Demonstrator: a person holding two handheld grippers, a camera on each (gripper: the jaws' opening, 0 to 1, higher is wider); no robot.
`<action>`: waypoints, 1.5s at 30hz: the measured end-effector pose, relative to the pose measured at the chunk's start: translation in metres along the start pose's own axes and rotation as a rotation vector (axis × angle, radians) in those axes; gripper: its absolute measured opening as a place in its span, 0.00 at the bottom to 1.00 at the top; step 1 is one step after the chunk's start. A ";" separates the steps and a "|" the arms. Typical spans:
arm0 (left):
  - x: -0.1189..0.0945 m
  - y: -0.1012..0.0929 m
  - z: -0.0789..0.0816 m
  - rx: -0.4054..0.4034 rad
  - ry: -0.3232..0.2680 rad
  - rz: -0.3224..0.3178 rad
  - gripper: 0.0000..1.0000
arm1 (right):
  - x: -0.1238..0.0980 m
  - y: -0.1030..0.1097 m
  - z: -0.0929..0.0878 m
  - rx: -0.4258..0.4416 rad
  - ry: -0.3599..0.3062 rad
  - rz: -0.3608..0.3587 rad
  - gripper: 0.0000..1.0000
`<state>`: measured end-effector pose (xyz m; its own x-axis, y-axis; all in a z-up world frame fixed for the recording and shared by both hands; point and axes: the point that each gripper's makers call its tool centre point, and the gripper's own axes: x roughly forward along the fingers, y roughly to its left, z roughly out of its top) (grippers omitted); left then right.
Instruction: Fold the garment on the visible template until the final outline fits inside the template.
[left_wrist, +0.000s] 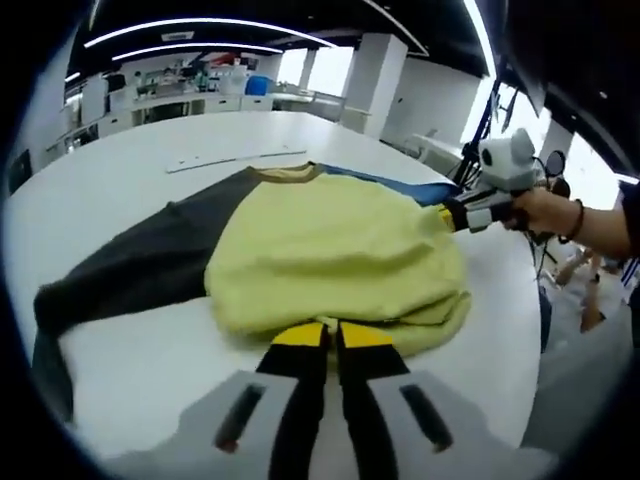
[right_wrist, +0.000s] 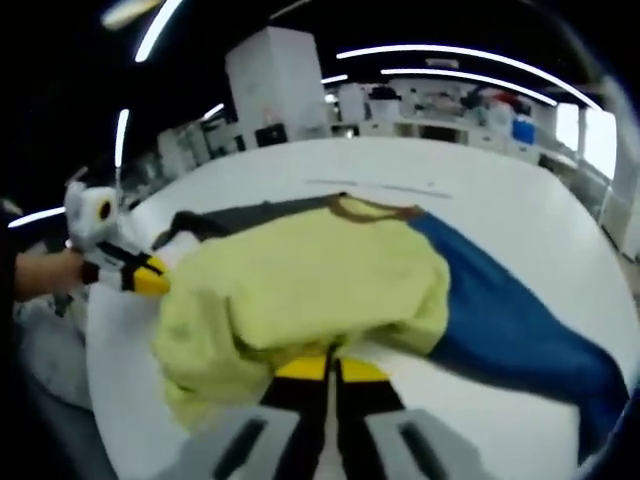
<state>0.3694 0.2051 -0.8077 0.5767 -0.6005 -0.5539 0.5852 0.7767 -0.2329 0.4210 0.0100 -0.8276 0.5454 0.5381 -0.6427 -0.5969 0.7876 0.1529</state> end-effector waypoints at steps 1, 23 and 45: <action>-0.002 0.002 0.001 -0.004 -0.007 0.006 0.01 | -0.003 0.000 0.000 0.001 -0.002 -0.002 0.00; -0.063 -0.004 -0.005 -0.099 -0.051 0.078 0.01 | -0.070 0.004 -0.015 0.017 -0.018 -0.013 0.00; -0.108 -0.017 -0.037 -0.276 -0.054 0.107 0.01 | -0.136 0.021 -0.052 0.087 0.011 -0.012 0.00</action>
<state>0.2758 0.2636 -0.7738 0.6605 -0.5161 -0.5453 0.3464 0.8539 -0.3885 0.3035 -0.0620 -0.7753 0.5449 0.5256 -0.6533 -0.5370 0.8172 0.2095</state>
